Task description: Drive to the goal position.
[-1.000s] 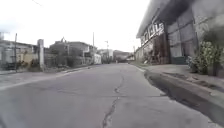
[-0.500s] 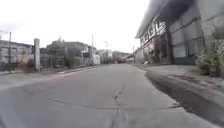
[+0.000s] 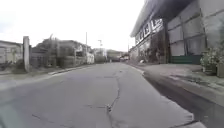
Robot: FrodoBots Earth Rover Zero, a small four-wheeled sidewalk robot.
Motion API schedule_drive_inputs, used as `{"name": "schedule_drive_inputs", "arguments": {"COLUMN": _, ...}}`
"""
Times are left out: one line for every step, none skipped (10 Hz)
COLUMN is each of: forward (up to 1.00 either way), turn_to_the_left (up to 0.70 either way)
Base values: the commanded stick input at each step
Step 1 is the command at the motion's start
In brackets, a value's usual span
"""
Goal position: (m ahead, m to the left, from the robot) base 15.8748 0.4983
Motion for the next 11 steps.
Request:
{"name": "schedule_drive_inputs", "arguments": {"forward": 1.00, "turn_to_the_left": 0.01}}
{"name": "schedule_drive_inputs", "arguments": {"forward": 1.00, "turn_to_the_left": 0.01}}
{"name": "schedule_drive_inputs", "arguments": {"forward": 1.00, "turn_to_the_left": 0.01}}
{"name": "schedule_drive_inputs", "arguments": {"forward": 1.00, "turn_to_the_left": -0.16}}
{"name": "schedule_drive_inputs", "arguments": {"forward": 1.00, "turn_to_the_left": -0.39}}
{"name": "schedule_drive_inputs", "arguments": {"forward": 1.00, "turn_to_the_left": -0.34}}
{"name": "schedule_drive_inputs", "arguments": {"forward": 1.00, "turn_to_the_left": -0.12}}
{"name": "schedule_drive_inputs", "arguments": {"forward": 1.00, "turn_to_the_left": 0.01}}
{"name": "schedule_drive_inputs", "arguments": {"forward": 1.00, "turn_to_the_left": 0.01}}
{"name": "schedule_drive_inputs", "arguments": {"forward": 1.00, "turn_to_the_left": 0.01}}
{"name": "schedule_drive_inputs", "arguments": {"forward": 1.00, "turn_to_the_left": 0.01}}
